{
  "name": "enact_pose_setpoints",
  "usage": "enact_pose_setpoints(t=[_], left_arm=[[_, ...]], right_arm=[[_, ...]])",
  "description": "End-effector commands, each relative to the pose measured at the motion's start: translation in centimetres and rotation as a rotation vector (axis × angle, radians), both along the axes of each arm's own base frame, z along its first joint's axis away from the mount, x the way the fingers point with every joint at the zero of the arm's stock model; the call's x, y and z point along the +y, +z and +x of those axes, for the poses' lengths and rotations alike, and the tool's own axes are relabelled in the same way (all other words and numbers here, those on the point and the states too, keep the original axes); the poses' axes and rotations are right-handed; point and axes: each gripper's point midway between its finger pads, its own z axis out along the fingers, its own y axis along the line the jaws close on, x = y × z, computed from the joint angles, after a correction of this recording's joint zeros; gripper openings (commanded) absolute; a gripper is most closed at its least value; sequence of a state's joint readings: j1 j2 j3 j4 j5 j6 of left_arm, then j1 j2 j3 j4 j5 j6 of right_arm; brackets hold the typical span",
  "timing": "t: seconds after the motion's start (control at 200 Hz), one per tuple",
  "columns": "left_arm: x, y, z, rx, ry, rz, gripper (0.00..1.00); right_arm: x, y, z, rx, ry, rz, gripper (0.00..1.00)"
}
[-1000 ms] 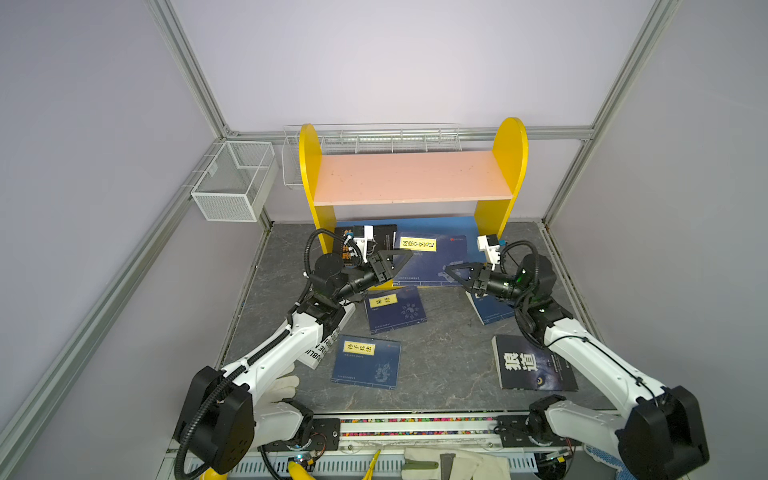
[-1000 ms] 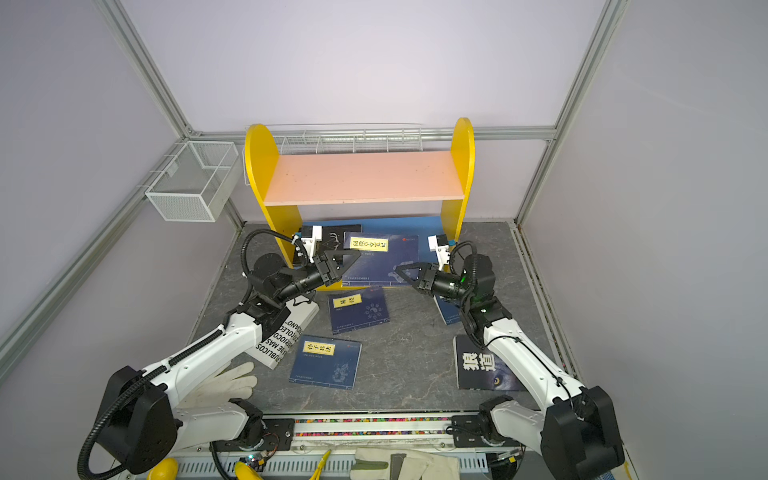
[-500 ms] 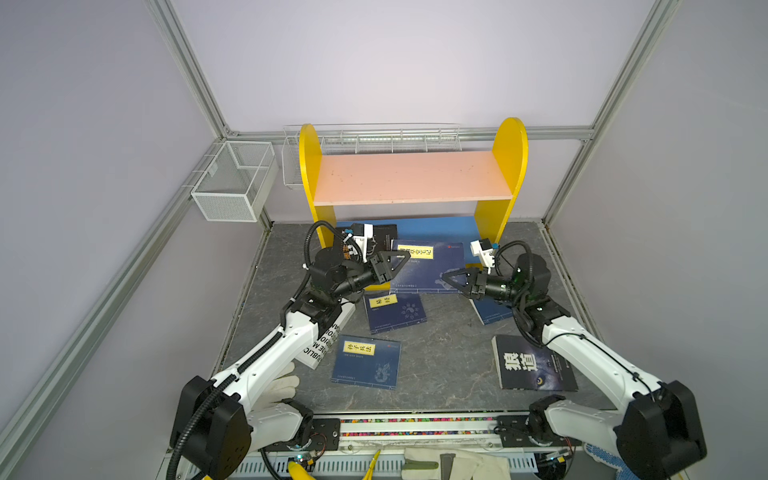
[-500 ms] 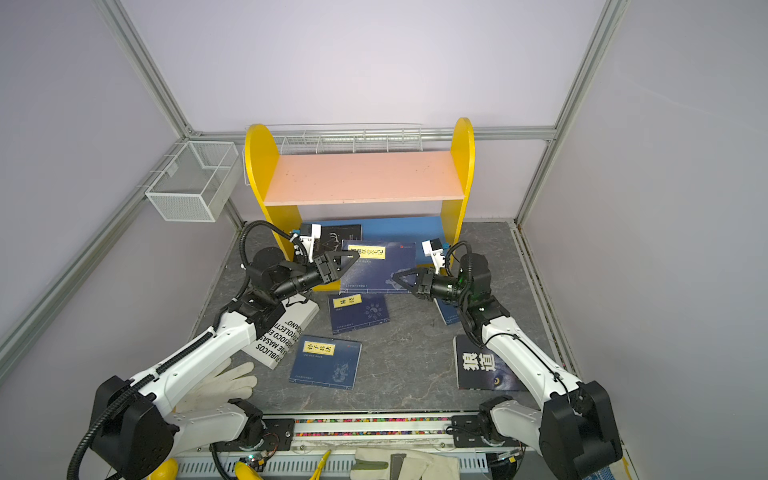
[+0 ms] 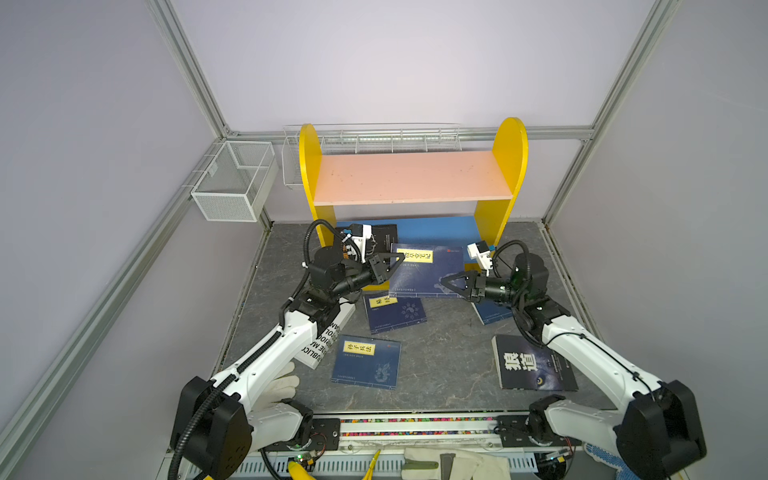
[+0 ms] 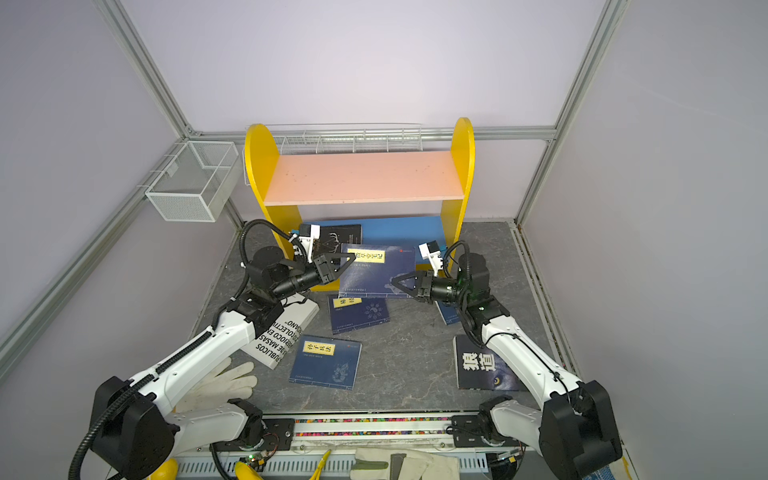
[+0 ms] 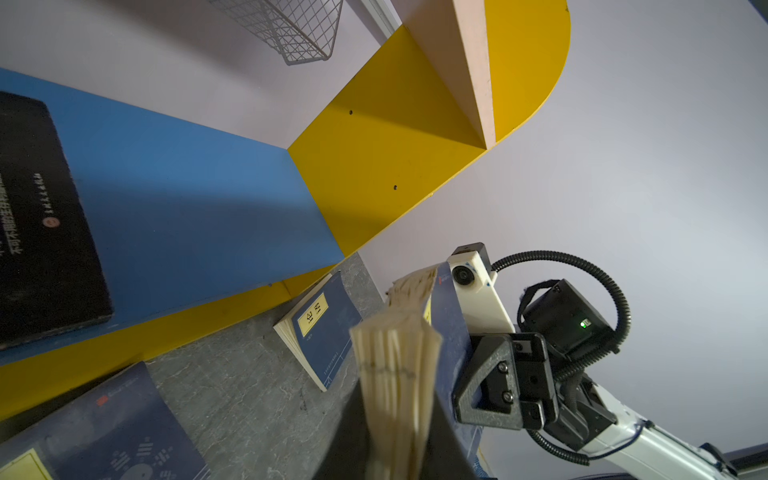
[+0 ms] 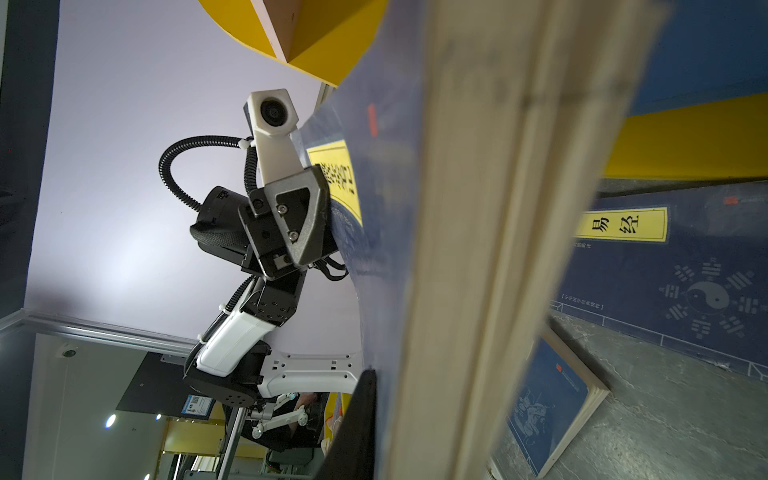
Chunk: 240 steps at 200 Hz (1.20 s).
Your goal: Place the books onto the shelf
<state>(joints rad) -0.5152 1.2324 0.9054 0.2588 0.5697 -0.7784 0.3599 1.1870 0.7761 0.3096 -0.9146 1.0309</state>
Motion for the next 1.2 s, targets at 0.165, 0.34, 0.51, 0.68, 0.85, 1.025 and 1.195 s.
enact_pose_setpoints(t=[0.165,0.34,0.51,0.68,0.85,1.025,1.195], left_arm=[[0.2,1.5,0.1,-0.032,0.018,-0.027,0.00],[0.7,1.5,0.3,-0.033,0.046,-0.025,0.00],[1.6,1.6,0.8,-0.038,0.091,-0.019,0.00],[1.7,0.6,1.9,-0.012,0.123,0.000,0.00],[1.3,0.2,4.2,0.008,0.171,0.015,0.00],[-0.5,-0.1,6.7,-0.001,0.178,0.050,0.00],[-3.5,-0.5,9.3,0.005,0.150,0.032,0.00]], right_arm=[[0.3,0.4,0.8,-0.034,-0.018,-0.007,0.22],[0.2,-0.6,1.7,-0.004,-0.053,-0.020,0.37],[0.0,-1.0,1.6,0.011,-0.061,-0.023,0.48],[-2.1,-2.8,1.9,0.031,-0.201,-0.166,0.70],[-6.3,-2.8,1.7,-0.012,-0.411,-0.348,0.82],[-9.0,-2.5,1.0,-0.047,-0.523,-0.435,0.89],[-9.9,-3.2,0.8,-0.034,-0.540,-0.470,0.89]])
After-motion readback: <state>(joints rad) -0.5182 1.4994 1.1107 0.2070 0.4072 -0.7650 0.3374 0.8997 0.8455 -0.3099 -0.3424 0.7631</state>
